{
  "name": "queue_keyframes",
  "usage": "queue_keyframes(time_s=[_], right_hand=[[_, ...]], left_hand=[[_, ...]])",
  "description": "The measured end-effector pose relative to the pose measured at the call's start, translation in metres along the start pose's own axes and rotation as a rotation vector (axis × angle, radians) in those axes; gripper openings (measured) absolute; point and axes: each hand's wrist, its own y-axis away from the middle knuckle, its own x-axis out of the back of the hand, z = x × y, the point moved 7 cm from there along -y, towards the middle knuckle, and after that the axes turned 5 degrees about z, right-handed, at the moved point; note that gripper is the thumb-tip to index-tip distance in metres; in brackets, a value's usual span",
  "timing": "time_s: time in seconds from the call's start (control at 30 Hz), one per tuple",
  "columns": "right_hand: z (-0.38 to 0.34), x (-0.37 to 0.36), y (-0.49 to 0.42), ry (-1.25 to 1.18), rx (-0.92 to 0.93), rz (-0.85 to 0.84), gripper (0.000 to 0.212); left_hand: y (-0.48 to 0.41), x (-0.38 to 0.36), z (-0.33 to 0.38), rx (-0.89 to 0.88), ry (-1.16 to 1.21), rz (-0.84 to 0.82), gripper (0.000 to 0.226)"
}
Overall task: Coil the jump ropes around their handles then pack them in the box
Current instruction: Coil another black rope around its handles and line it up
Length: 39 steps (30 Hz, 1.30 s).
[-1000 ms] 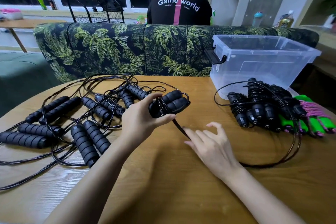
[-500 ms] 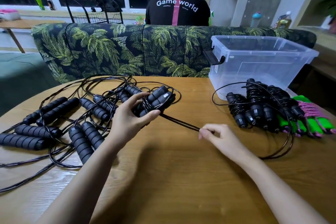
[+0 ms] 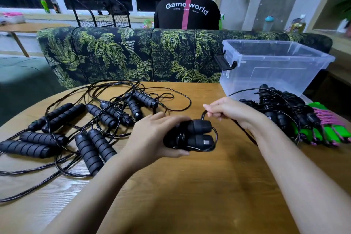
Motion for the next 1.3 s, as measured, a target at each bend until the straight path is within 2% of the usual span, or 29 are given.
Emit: queue_keyframes(time_s=[0.07,0.13,0.23,0.33,0.43,0.53,0.63,0.83,0.93,1.07,1.2,1.23,1.3], right_hand=[[-0.020,-0.002,-0.002,0.062,0.058,0.044,0.045],[-0.043,-0.005,0.004,0.198,0.134,0.141,0.045],[-0.076,-0.013,0.034,0.531,0.257,0.355,0.040],[-0.077,-0.034,0.068,0.638,0.326,0.427,0.033],[-0.047,-0.051,0.080,0.396,0.301,0.345,0.029],[-0.025,-0.060,0.079,0.063,0.267,0.237,0.028],[-0.015,-0.065,0.078,-0.167,0.177,0.138,0.026],[0.003,-0.074,0.068,-0.417,-0.033,0.102,0.012],[0.006,-0.069,0.060,-0.373,-0.053,0.200,0.003],[0.004,-0.048,0.055,-0.191,0.034,0.478,0.030],[-0.023,-0.026,0.072,0.233,0.343,0.800,0.088],[-0.032,-0.023,0.076,0.333,0.468,0.820,0.097],[-0.048,-0.026,0.080,0.584,0.717,0.740,0.103]], left_hand=[[-0.006,-0.007,0.014,-0.157,-0.181,-0.005,0.074],[-0.010,-0.015,0.017,-0.191,-0.345,-0.006,0.078],[-0.015,-0.014,0.011,-0.098,-0.465,0.033,0.081],[-0.017,-0.007,0.000,0.015,-0.530,0.071,0.080],[-0.015,-0.004,-0.015,0.154,-0.531,0.068,0.078],[-0.012,-0.001,-0.028,0.317,-0.389,0.041,0.088],[-0.011,0.002,-0.033,0.490,-0.236,-0.031,0.097],[-0.008,0.007,-0.037,0.666,0.113,0.011,0.087],[-0.005,-0.001,-0.038,0.722,0.345,-0.030,0.065],[-0.011,-0.008,-0.027,0.713,0.659,-0.119,0.050],[-0.018,-0.009,-0.019,0.672,0.728,-0.202,0.040],[-0.018,-0.010,-0.019,0.664,0.726,-0.220,0.040],[-0.018,-0.015,-0.020,0.638,0.719,-0.257,0.045]])
